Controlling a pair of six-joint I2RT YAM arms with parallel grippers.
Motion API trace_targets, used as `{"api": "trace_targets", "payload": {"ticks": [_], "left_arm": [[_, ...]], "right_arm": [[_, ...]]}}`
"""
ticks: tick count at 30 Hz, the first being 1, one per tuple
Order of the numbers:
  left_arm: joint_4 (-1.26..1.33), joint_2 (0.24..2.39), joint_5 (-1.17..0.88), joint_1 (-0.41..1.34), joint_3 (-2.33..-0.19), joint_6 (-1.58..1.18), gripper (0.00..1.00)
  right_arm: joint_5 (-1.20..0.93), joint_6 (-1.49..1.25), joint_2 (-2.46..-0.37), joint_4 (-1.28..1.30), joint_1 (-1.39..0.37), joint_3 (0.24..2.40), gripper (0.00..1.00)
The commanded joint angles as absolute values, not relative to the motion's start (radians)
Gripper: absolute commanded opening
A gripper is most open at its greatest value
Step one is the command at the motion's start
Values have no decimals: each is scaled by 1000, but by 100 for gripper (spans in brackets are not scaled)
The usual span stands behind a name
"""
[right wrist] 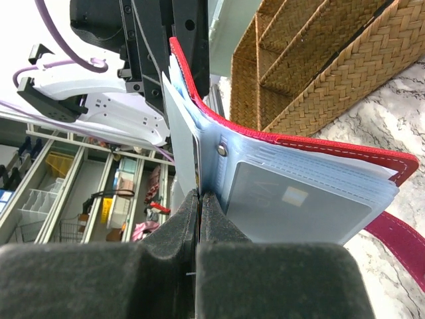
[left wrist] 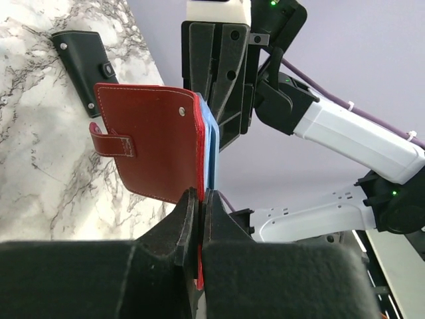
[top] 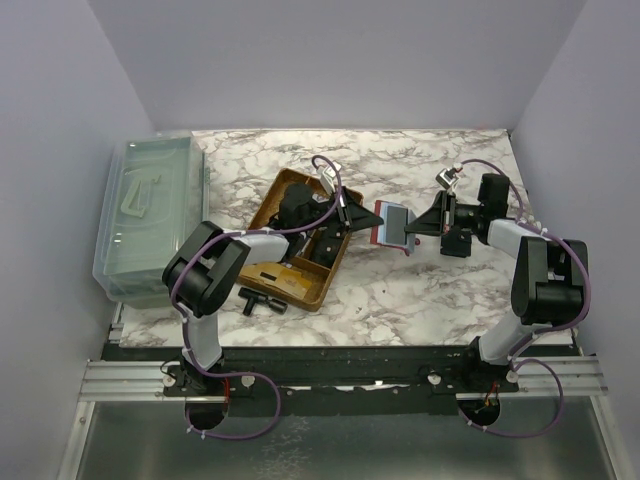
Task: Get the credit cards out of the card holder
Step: Remove the credit card from the card holder.
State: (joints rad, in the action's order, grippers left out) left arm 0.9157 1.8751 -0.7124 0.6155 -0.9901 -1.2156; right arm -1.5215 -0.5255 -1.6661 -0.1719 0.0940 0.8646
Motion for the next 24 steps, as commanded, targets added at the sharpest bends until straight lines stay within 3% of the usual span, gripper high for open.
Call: {"api": "trace_targets", "payload": {"ticks": [1, 8, 24], "left_arm": [[1009, 1880, -738, 622, -996, -1244, 0], [1259, 1874, -710, 555, -896, -1406, 0], [1304, 1885, -720, 541, -882, -1432, 0]], "right_arm": [[-1560, -534, -1644, -199, 93, 856, 0], [-1555, -512, -1638, -175, 105, 855, 0], [-1542, -499, -1625, -166, 142, 845, 0]]}}
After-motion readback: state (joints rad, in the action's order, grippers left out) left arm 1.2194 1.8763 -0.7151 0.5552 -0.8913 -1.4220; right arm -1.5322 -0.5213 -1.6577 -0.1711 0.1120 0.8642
